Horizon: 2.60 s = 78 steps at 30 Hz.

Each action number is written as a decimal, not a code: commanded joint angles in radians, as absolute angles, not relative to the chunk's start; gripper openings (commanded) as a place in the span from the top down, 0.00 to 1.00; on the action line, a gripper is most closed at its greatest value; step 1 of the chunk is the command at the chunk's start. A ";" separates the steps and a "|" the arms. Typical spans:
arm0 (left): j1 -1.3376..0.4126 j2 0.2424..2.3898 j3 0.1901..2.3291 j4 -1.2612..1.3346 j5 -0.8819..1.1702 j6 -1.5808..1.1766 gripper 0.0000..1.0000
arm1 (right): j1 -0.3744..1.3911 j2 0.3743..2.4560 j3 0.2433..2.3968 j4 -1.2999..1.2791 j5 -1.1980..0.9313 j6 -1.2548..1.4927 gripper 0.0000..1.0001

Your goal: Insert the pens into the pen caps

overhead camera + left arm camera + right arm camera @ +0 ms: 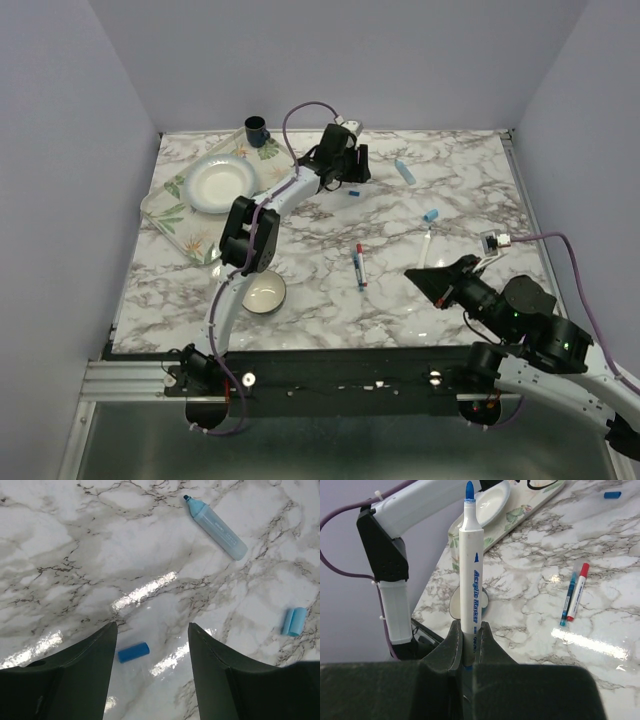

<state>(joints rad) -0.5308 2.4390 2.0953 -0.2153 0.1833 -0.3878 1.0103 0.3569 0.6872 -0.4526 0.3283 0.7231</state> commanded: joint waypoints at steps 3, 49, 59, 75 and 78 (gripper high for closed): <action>-0.523 2.543 2.198 -0.291 0.244 -0.342 0.34 | 1.006 0.331 0.701 -0.474 0.373 0.699 0.99; -0.546 2.554 2.175 -0.475 0.178 -0.264 0.57 | 1.006 0.252 0.693 -0.517 0.382 0.744 0.99; -0.612 2.528 2.132 -0.531 0.008 -0.118 0.70 | 1.005 0.242 0.695 -0.520 0.387 0.750 0.99; -0.680 2.056 1.628 -0.291 0.267 0.355 1.00 | 1.005 0.195 0.723 -0.546 0.379 0.787 0.99; -0.672 2.007 1.600 -0.425 0.284 0.504 1.00 | 1.005 0.178 0.721 -0.545 0.380 0.792 0.99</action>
<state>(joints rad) -0.6865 2.1204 1.6264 -0.2813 0.1890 0.2489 1.0103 0.2092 0.7002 -0.5266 0.3553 0.7685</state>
